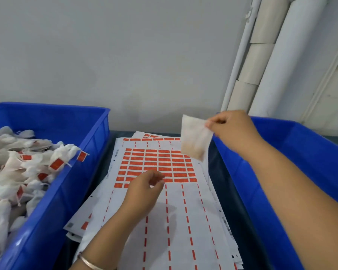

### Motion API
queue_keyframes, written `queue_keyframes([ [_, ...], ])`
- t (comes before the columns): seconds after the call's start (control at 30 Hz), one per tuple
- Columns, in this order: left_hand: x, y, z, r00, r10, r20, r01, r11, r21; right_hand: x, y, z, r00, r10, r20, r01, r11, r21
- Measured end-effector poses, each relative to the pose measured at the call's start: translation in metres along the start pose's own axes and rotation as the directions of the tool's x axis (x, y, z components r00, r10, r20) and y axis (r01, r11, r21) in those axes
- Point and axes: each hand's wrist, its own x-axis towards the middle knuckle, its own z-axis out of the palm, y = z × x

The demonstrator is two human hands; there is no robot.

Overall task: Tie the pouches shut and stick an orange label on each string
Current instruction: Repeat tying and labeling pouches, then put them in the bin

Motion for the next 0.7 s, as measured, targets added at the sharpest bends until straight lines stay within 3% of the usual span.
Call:
queue_keyframes([
  [0.1,-0.003,0.001,-0.004,0.996,-0.020,-0.087,0.005,0.984,-0.180,-0.004,0.004,0.051,0.964,0.231,0.131,-0.246,0.962,0.118],
  [0.2,-0.009,-0.007,0.006,0.993,-0.059,-0.102,0.026,0.952,-0.304,-0.011,0.011,0.096,0.842,0.486,0.233,-0.505,0.863,0.025],
  [0.3,-0.010,-0.015,0.012,0.997,-0.057,-0.047,0.040,0.950,-0.310,-0.021,0.025,0.119,0.749,0.600,0.281,-0.659,0.716,0.229],
  [0.37,-0.008,-0.018,0.013,0.999,-0.030,-0.026,0.021,0.954,-0.300,-0.031,0.032,0.124,0.717,0.609,0.341,-0.697,0.639,0.325],
  [0.53,-0.005,-0.021,0.018,0.999,0.003,-0.043,-0.014,0.971,-0.237,-0.060,0.042,0.134,0.796,0.394,0.459,-0.605,0.518,0.605],
  [0.7,-0.003,-0.027,0.014,0.994,0.023,-0.107,-0.044,0.978,-0.204,-0.071,0.055,0.151,0.838,0.392,0.379,-0.545,0.607,0.578],
])
